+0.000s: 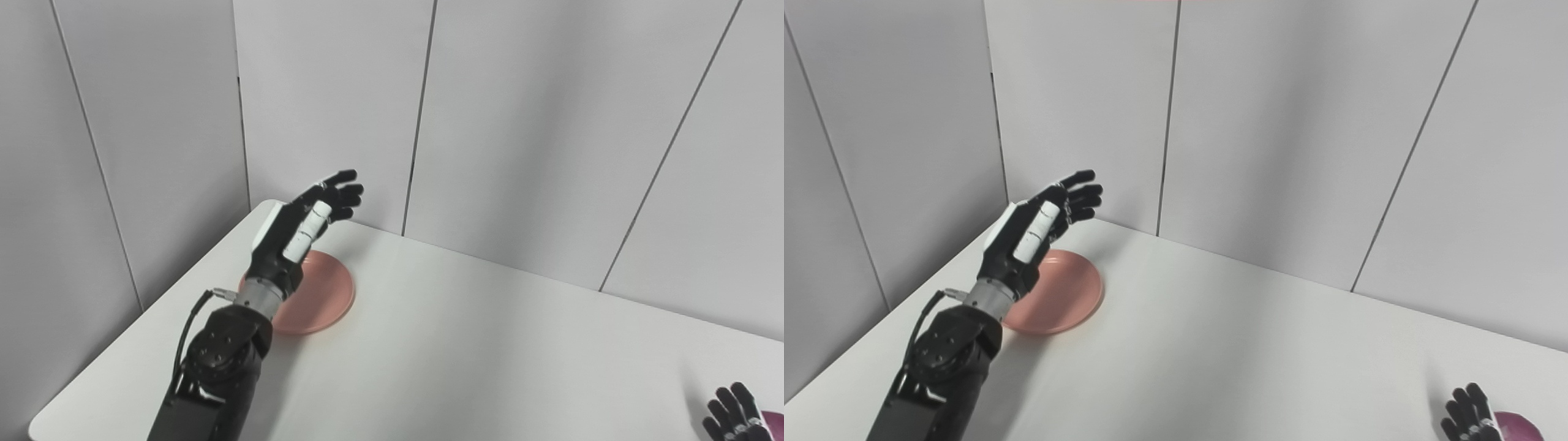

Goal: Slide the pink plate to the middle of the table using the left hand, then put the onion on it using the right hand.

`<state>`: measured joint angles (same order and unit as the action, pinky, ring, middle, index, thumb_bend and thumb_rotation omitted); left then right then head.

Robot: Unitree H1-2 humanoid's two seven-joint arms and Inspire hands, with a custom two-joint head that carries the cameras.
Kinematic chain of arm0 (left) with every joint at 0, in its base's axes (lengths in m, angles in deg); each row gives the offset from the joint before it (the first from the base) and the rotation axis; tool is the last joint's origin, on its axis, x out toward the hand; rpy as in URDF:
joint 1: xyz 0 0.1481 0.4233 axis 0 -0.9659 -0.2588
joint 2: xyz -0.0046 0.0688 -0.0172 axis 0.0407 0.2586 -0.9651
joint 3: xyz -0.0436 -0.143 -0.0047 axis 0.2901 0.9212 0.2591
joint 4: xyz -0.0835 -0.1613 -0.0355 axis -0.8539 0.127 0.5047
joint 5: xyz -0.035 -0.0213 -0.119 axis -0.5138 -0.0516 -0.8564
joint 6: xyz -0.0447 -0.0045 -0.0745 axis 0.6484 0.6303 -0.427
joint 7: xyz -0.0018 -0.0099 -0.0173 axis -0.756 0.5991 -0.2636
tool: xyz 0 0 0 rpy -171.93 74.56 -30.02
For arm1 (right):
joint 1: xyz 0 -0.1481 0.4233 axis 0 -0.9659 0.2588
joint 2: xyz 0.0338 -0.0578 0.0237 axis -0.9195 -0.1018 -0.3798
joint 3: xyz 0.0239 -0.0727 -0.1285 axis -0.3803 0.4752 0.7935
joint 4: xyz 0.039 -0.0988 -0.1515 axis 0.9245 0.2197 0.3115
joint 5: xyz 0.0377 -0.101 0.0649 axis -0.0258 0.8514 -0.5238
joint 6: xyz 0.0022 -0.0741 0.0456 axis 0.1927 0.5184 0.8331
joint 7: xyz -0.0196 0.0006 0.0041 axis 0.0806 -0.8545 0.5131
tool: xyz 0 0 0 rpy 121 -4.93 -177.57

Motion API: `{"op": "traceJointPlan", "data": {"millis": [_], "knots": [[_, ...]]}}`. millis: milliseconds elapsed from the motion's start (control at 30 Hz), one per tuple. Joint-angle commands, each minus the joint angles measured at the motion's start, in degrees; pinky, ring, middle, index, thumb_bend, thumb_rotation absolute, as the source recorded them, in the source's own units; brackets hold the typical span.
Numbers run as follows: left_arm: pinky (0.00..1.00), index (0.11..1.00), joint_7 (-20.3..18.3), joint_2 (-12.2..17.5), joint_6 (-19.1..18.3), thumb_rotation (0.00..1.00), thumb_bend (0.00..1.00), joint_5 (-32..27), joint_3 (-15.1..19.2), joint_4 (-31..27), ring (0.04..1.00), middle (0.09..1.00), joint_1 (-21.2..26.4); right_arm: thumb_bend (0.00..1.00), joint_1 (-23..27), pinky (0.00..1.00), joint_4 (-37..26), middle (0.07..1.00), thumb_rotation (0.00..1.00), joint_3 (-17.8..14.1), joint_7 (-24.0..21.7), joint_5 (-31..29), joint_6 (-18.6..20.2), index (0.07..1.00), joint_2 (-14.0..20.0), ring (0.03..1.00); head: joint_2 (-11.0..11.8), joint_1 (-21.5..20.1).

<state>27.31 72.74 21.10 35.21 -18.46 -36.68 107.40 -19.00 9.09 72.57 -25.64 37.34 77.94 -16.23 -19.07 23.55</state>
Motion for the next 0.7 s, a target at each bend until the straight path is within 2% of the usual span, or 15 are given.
{"op": "traceJointPlan", "data": {"millis": [0,100,233,433,667], "knots": [[0.76,0.792,-1.32,2.99,2.92,0.82,0.92,-1.68,1.86,2.16,0.783,0.779,5.83,0.72,-7.93,1.0,7.29,0.982,1.0,1.21,-0.51,-0.92,0.63,1.0,-3.96,1.0,0.05,-0.13],[0.75,0.793,-1.92,4.41,3.99,0.81,0.93,-2.33,3.26,5.34,0.785,0.779,7.69,0.72,-7.91,1.0,7.3,0.978,1.0,1.13,-0.31,-0.93,0.67,1.0,-4.12,1.0,0.13,-0.24],[0.78,0.791,-2.83,7.7,6.92,0.79,0.95,-2.5,5.89,13.23,0.794,0.781,10.92,0.72,-7.84,1.0,7.54,0.978,1.0,1.21,-0.46,-0.91,0.19,1.0,-4.14,1.0,0.13,-0.36],[0.78,0.787,-2.21,11.25,10.07,0.77,0.98,-1.99,8.09,22.55,0.786,0.774,13.58,0.72,-7.95,1.0,7.22,0.975,1.0,1.23,-0.44,-0.91,0.23,1.0,-4.12,1.0,0.05,-0.65],[0.76,0.8,-1.76,13.54,12.91,0.76,0.96,-1.93,9.57,30.95,0.777,0.774,15.11,0.72,-7.98,1.0,7.15,0.97,1.0,1.14,-0.35,-0.89,0.3,1.0,-4.07,1.0,-0.1,-0.58]]}}
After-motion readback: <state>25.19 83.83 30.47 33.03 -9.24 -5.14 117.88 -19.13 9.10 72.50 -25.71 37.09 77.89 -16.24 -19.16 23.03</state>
